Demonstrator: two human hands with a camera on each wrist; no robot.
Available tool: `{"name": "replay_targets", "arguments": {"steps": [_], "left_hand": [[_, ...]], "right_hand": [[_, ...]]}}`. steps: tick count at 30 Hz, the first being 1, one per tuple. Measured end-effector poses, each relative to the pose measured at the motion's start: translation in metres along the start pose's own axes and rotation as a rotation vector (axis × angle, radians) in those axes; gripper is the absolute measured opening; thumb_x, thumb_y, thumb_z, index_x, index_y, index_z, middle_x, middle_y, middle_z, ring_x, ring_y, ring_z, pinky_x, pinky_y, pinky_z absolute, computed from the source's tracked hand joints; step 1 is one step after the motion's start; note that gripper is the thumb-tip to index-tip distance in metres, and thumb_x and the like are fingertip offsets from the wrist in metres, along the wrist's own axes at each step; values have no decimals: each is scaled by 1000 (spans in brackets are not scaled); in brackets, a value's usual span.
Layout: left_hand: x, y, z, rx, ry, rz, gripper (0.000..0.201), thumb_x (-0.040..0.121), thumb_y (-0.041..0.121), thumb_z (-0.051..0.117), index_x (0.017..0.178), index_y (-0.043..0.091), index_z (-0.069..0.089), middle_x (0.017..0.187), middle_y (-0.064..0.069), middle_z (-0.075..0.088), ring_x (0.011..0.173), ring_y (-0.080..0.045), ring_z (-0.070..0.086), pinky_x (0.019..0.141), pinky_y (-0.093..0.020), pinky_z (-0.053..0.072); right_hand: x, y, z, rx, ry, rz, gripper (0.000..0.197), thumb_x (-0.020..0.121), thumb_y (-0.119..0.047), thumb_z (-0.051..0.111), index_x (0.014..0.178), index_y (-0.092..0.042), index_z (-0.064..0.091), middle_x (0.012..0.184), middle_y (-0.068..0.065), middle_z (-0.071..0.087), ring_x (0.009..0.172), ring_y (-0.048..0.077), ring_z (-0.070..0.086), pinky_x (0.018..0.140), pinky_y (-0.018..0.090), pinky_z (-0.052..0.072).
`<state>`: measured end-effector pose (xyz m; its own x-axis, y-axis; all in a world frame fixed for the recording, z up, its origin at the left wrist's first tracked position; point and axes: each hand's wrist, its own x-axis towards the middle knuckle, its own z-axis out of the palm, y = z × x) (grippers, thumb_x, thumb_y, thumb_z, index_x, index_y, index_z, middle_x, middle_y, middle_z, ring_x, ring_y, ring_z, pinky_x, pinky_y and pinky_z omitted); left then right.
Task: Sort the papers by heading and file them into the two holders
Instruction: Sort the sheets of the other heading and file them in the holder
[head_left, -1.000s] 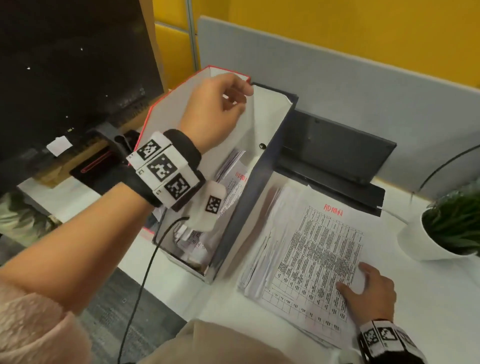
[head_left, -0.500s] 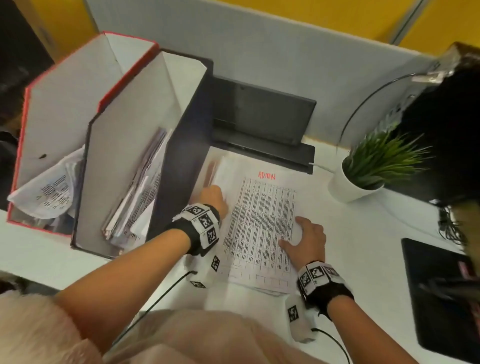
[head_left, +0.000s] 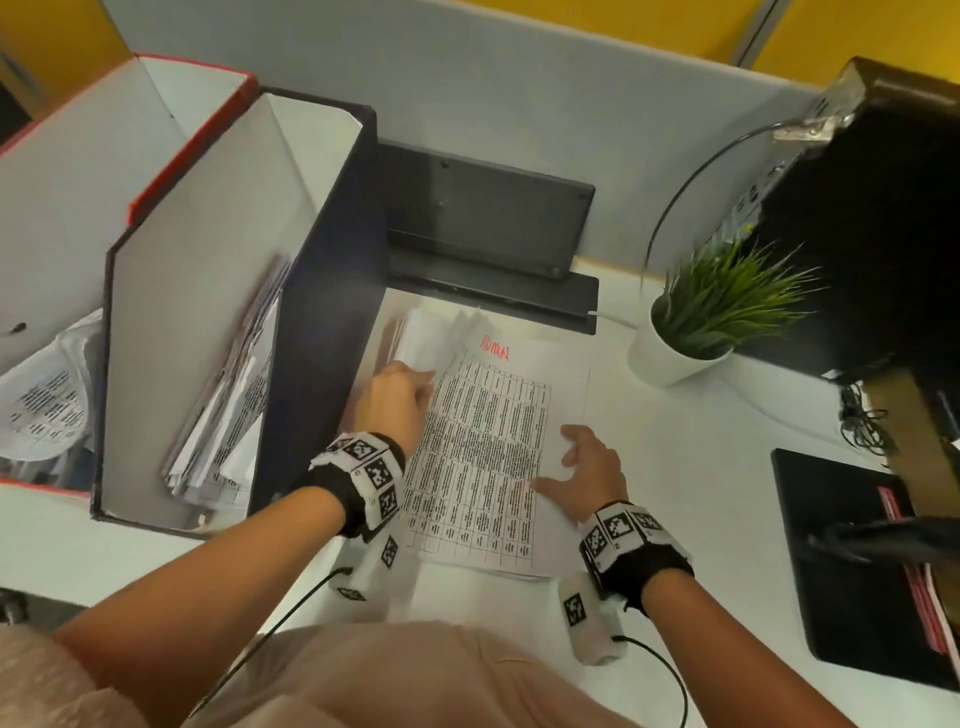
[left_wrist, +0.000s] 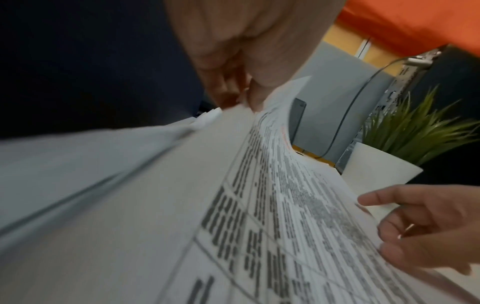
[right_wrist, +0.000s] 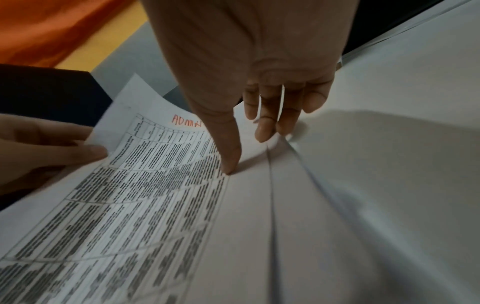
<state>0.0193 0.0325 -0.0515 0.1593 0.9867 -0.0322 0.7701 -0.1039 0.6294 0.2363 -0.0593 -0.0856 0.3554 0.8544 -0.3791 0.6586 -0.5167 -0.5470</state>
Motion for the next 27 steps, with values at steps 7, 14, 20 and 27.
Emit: {"name": "replay_targets", "arguments": {"steps": [7, 14, 20, 27], "left_hand": [[-11, -5, 1, -429, 98, -96, 18, 91, -1, 50, 88, 12, 62, 89, -1, 61, 73, -13, 56, 61, -14, 45], [-7, -11, 0, -642, -65, -279, 35, 85, -13, 47, 67, 13, 61, 95, -13, 66, 97, -31, 61, 92, -42, 49], [18, -4, -11, -497, 22, -458, 25, 90, 1, 43, 87, 7, 67, 106, -16, 66, 85, -32, 65, 83, -46, 55], [30, 0, -18, -380, -239, -589, 30, 71, 17, 80, 91, -1, 67, 89, -13, 68, 81, -27, 68, 68, -32, 57]], "right_hand": [[17, -1, -8, 299, 25, 146, 91, 67, -21, 82, 138, -20, 27, 76, -2, 56, 79, 15, 57, 79, 28, 44], [15, 3, -10, 410, 74, 213, 54, 72, -21, 79, 117, -3, 58, 112, 12, 63, 104, 27, 59, 82, 26, 44], [8, 15, -9, 529, 121, 61, 31, 76, 10, 64, 59, -15, 60, 70, 3, 60, 72, 19, 55, 70, 24, 48], [6, 15, -6, 594, 136, 29, 32, 75, 17, 55, 56, -9, 57, 64, 4, 56, 63, 15, 50, 54, 14, 44]]}}
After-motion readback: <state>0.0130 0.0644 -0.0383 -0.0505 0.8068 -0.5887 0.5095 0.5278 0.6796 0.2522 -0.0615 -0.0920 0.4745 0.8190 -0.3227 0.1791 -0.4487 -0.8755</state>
